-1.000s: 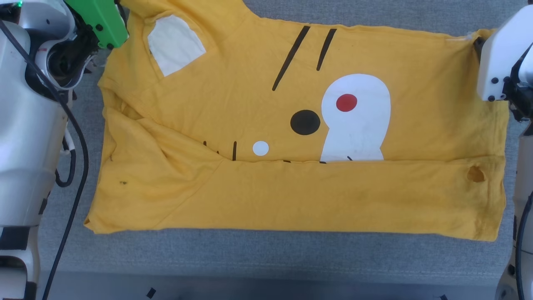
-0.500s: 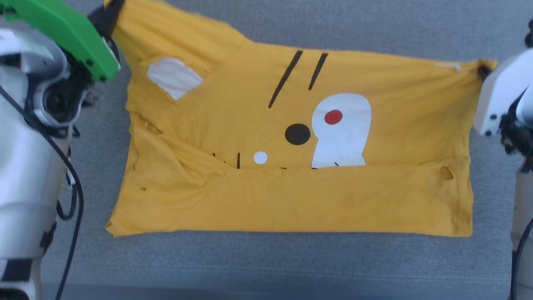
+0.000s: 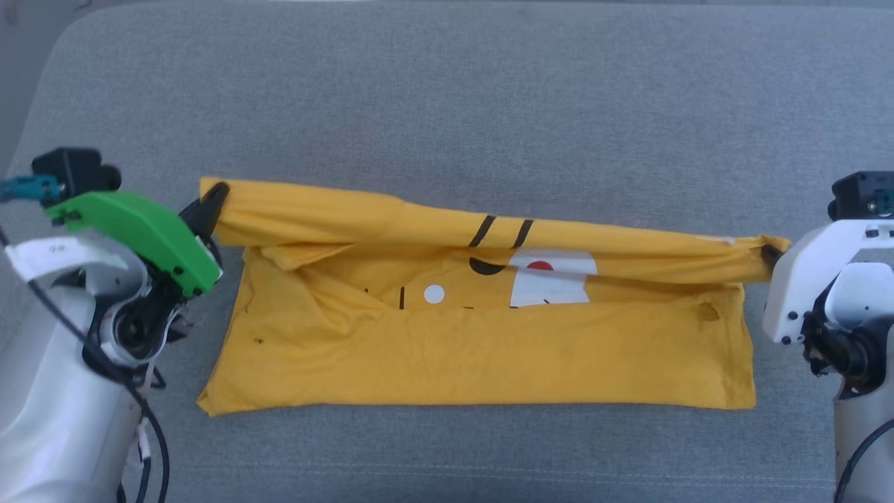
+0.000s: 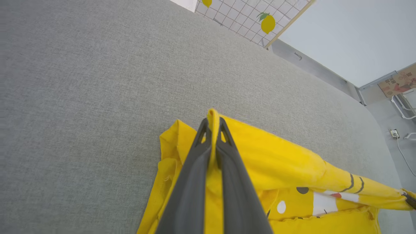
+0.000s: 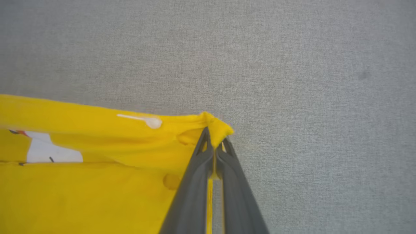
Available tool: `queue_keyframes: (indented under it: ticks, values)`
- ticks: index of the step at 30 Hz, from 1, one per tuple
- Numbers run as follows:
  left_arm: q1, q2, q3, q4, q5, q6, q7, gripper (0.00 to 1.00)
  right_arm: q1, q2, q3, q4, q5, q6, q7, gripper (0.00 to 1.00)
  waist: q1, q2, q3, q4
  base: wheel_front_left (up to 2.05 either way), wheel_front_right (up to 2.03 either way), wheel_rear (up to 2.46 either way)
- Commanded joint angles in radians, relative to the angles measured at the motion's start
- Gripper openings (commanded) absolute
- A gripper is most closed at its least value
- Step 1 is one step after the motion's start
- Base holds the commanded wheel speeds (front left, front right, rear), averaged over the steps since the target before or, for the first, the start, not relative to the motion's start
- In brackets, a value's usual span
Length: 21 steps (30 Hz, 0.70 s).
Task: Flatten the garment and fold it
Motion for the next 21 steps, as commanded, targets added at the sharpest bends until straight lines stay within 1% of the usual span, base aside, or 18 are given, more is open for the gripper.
queue_keyframes:
  ticks: [1,7,12,13,17,21]
  values:
    - [0.036,0.008,0.017,-0.012,-0.019,0.012,-0.016,0.00,0.018,0.003,0.001,0.001,0.006,-0.001,-0.016,0.00,0.0001,0.0000,-0.010,-0.008,0.00,0.00,0.00]
    - [0.194,0.008,0.096,-0.060,-0.068,0.066,-0.081,0.00,0.043,0.016,0.005,0.013,0.016,-0.001,-0.089,0.00,0.0001,0.0000,-0.013,-0.012,0.00,0.00,0.00]
    - [0.272,-0.003,0.146,-0.089,-0.096,0.085,-0.127,0.00,0.026,0.011,0.008,0.008,0.017,-0.001,-0.166,0.00,0.0001,0.0000,-0.013,-0.012,0.00,0.00,0.00]
    - [0.287,0.003,0.156,-0.107,-0.095,0.091,-0.137,0.00,-0.001,0.000,0.008,0.010,0.015,-0.001,-0.198,0.00,0.0001,0.0000,-0.012,-0.008,0.00,0.00,0.00]
    - [0.232,0.013,0.148,-0.103,-0.086,0.093,-0.119,0.00,-0.045,-0.012,0.010,0.034,-0.004,-0.001,-0.204,0.00,0.0001,0.0000,-0.008,0.002,0.00,0.00,0.00]
    - [0.176,0.022,0.123,-0.068,-0.072,0.095,-0.087,0.00,-0.075,-0.014,0.027,0.076,-0.017,-0.001,-0.186,0.00,0.0001,0.0000,-0.010,0.003,0.00,0.00,0.00]
